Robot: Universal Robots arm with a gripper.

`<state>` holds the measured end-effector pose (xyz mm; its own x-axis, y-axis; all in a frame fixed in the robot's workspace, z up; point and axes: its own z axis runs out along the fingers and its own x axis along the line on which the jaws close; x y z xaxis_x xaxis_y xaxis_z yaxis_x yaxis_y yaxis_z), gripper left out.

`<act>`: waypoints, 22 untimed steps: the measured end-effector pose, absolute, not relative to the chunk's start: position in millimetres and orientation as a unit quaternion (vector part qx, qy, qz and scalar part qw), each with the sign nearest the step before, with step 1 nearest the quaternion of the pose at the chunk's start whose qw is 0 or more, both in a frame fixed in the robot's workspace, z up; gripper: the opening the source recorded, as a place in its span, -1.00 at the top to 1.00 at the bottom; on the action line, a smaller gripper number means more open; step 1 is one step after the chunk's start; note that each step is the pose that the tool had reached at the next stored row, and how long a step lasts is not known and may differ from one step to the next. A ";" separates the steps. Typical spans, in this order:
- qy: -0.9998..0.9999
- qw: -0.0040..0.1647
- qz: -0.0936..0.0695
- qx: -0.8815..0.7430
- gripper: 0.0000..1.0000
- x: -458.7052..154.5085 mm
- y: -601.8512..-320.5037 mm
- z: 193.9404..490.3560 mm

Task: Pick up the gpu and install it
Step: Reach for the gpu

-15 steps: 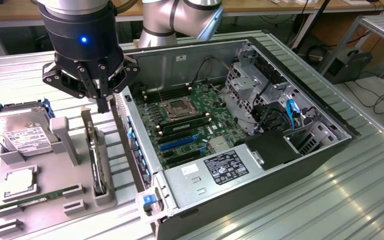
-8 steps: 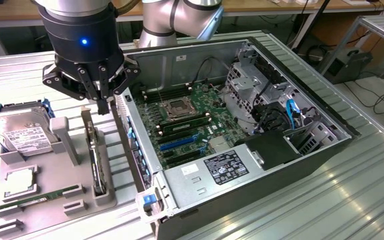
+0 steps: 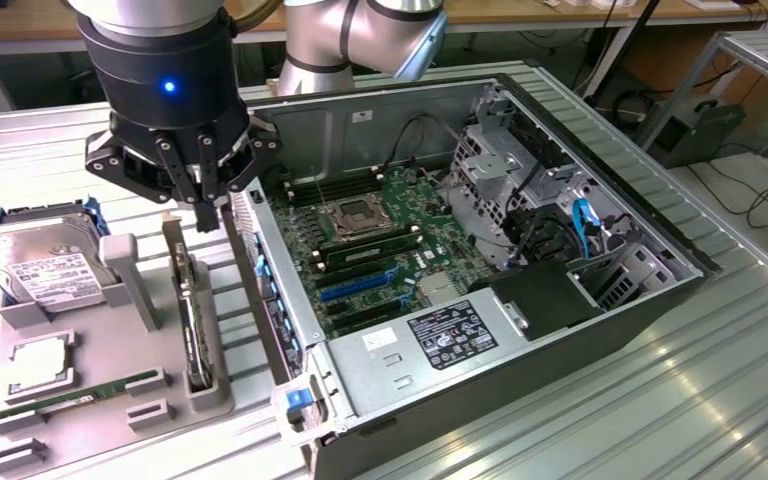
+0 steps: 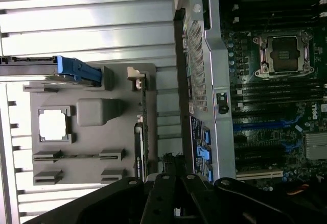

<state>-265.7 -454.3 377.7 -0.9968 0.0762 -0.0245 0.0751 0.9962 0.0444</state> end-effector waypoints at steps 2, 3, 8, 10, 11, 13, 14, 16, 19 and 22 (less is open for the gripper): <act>0.999 0.013 0.022 0.038 0.79 -265.8 -455.1 377.7; 0.999 0.013 0.022 0.038 0.79 -265.8 -455.5 377.6; 0.999 0.013 0.022 0.038 0.79 -265.9 -457.9 377.5; 0.999 0.013 0.022 0.038 0.79 -265.9 -458.7 377.4; 0.999 0.013 0.022 0.038 0.79 -265.9 -459.1 377.3; 0.999 0.013 0.022 0.038 0.79 -265.9 -459.8 377.3; 0.999 0.013 0.022 0.038 0.79 -265.9 -460.2 377.2; 0.999 0.013 0.022 0.038 0.79 -265.9 -460.8 377.2; 0.999 0.013 0.022 0.038 0.79 -266.0 -462.1 377.1; 0.999 0.013 0.022 0.038 0.79 -266.0 -463.1 377.0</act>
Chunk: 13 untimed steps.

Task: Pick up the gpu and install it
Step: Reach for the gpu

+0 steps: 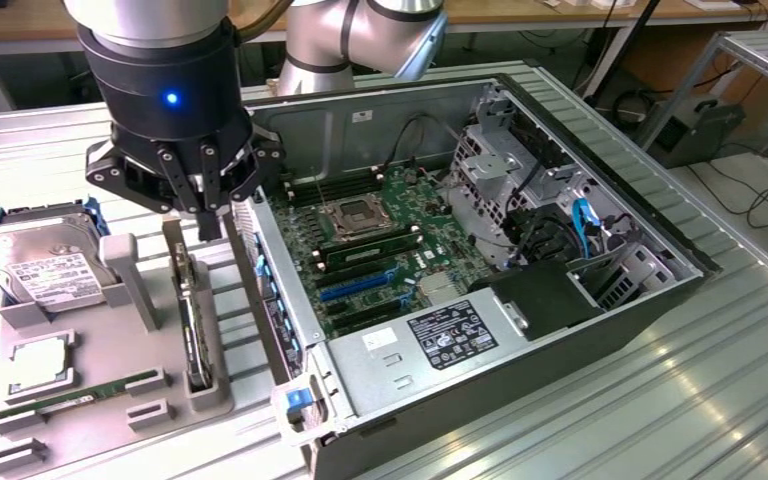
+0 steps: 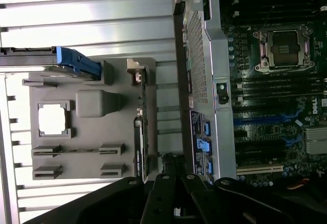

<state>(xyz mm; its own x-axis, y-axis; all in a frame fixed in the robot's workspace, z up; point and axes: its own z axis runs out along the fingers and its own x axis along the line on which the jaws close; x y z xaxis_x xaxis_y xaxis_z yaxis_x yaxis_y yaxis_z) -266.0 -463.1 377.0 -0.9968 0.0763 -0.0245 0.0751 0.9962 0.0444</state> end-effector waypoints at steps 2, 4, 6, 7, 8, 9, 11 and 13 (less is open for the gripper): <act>0.999 0.013 0.022 0.038 0.79 -266.0 -463.8 376.9; 0.999 0.013 0.022 0.038 0.79 -266.0 -464.6 376.9; 0.999 0.013 0.022 0.038 0.79 -266.1 -465.3 376.9; 0.999 0.013 0.022 0.038 0.79 -266.1 -465.7 376.8; 0.999 0.013 0.022 0.038 0.79 -266.1 -466.1 376.8; 0.999 0.013 0.022 0.038 0.79 -266.1 -466.6 376.8; 0.999 0.013 0.022 0.038 0.79 -266.2 -467.4 376.7; 0.999 0.013 0.022 0.038 0.79 -266.2 -468.3 376.7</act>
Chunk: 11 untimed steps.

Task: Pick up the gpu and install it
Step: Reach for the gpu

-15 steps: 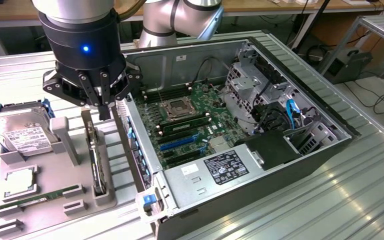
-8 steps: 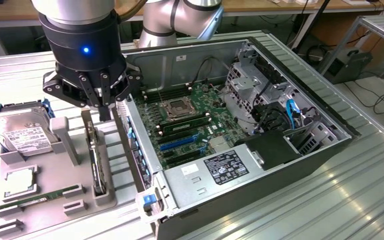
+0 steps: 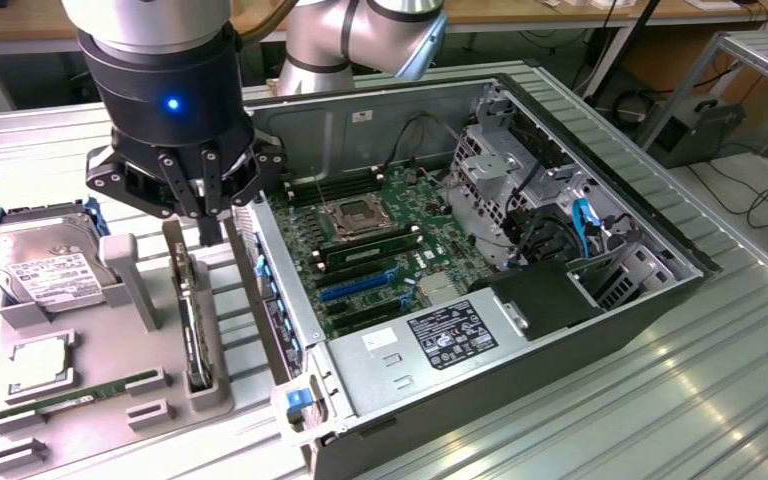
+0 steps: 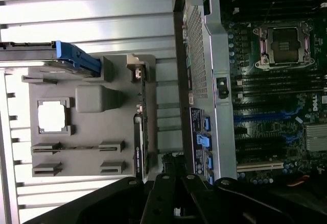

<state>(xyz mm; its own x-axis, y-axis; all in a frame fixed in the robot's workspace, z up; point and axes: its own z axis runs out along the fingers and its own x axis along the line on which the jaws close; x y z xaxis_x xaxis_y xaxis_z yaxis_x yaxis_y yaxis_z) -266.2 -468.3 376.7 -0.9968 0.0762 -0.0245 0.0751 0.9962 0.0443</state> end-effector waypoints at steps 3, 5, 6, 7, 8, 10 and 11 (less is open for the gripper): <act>0.999 0.013 0.022 0.038 0.79 -266.2 -469.7 376.6; 0.999 0.013 0.022 0.038 0.79 -266.2 -470.3 376.5; 0.999 0.013 0.022 0.038 0.79 -266.2 -470.7 376.5; 0.999 0.013 0.022 0.038 0.79 -266.2 -471.0 376.5; 0.999 0.013 0.022 0.038 0.79 -266.3 -471.4 376.5; 0.999 0.013 0.022 0.038 0.79 -266.3 -472.0 376.4; 0.999 0.013 0.022 0.038 0.79 -266.3 -472.6 376.4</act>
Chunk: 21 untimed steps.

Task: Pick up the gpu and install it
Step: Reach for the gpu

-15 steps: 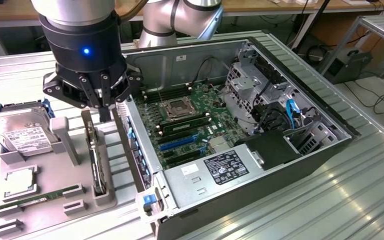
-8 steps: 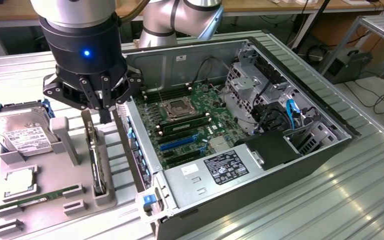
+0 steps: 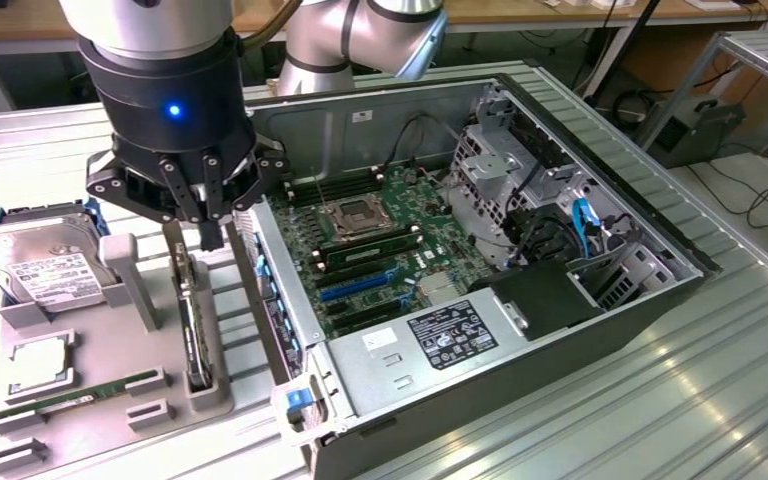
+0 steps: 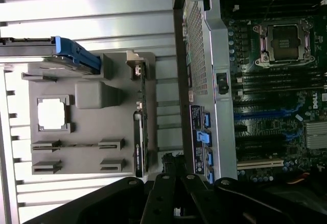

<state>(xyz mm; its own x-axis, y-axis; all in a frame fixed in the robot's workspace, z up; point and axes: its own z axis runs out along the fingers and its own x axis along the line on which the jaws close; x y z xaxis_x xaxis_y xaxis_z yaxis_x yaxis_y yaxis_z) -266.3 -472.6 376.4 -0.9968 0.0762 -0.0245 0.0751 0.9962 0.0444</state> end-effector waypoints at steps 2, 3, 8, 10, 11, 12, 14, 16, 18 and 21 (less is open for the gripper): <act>0.999 0.013 0.022 0.038 0.79 -266.3 -473.5 376.3; 0.999 0.013 0.022 0.038 0.79 -266.3 -474.0 376.3; 0.999 0.013 0.022 0.038 0.79 -266.4 -475.9 376.1; 0.999 0.013 0.022 0.038 0.79 -266.4 -476.5 376.1; 0.999 0.013 0.022 0.038 0.79 -266.4 -476.8 376.1; 0.999 0.013 0.022 0.038 0.79 -266.4 -477.1 376.1; 0.999 0.013 0.022 0.038 0.79 -266.4 -477.9 376.0; 0.999 0.013 0.022 0.038 0.79 -266.4 -478.5 376.0; 0.999 0.013 0.022 0.038 0.79 -266.4 -479.1 375.9; 0.999 0.013 0.022 0.038 0.79 -266.4 -480.0 375.9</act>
